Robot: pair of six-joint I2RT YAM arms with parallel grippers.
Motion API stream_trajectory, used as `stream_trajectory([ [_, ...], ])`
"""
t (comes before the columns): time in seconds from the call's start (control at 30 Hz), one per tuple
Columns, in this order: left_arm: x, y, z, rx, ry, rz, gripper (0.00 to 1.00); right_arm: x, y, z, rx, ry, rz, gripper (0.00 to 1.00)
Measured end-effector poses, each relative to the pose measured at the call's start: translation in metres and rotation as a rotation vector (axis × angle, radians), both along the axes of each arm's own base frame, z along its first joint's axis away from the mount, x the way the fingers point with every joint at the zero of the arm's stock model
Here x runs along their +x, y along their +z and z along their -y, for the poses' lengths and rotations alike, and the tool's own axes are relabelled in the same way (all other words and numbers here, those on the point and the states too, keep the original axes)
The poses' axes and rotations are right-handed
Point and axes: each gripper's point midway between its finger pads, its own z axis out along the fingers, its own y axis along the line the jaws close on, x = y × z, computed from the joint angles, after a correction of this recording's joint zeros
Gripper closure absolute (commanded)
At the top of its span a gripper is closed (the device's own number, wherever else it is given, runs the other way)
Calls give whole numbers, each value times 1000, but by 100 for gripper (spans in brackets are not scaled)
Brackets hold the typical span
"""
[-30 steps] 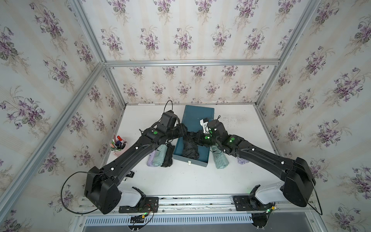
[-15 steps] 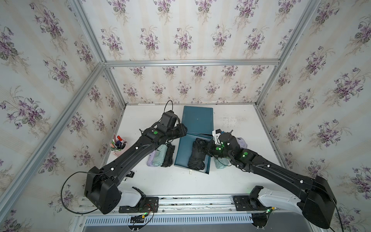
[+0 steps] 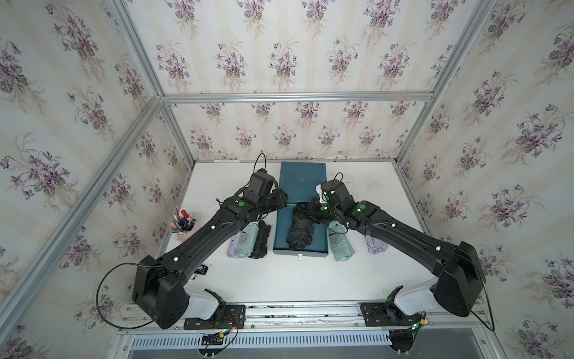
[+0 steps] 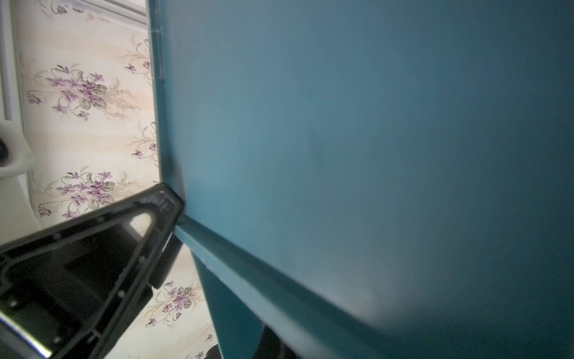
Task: Place the umbrella in the drawer by color
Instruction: Place the umbrella in the drawer.
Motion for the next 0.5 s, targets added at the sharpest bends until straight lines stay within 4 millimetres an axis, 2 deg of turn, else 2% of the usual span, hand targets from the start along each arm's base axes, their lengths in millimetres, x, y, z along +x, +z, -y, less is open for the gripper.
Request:
stream_trajectory([
  [0.07,-1,0,1,-5,-4,-3,52,5,1,-6,-12,21,10,48],
  [0.23,-2,0,2,-8,-9,-8,52,1,8,-4,-52,54,52,27],
  [0.33,-4,-1,3,-12,-11,-21,52,-7,14,14,-116,42,81,19],
  [0.5,3,-4,8,-19,-14,-27,52,-24,38,36,-214,40,152,15],
])
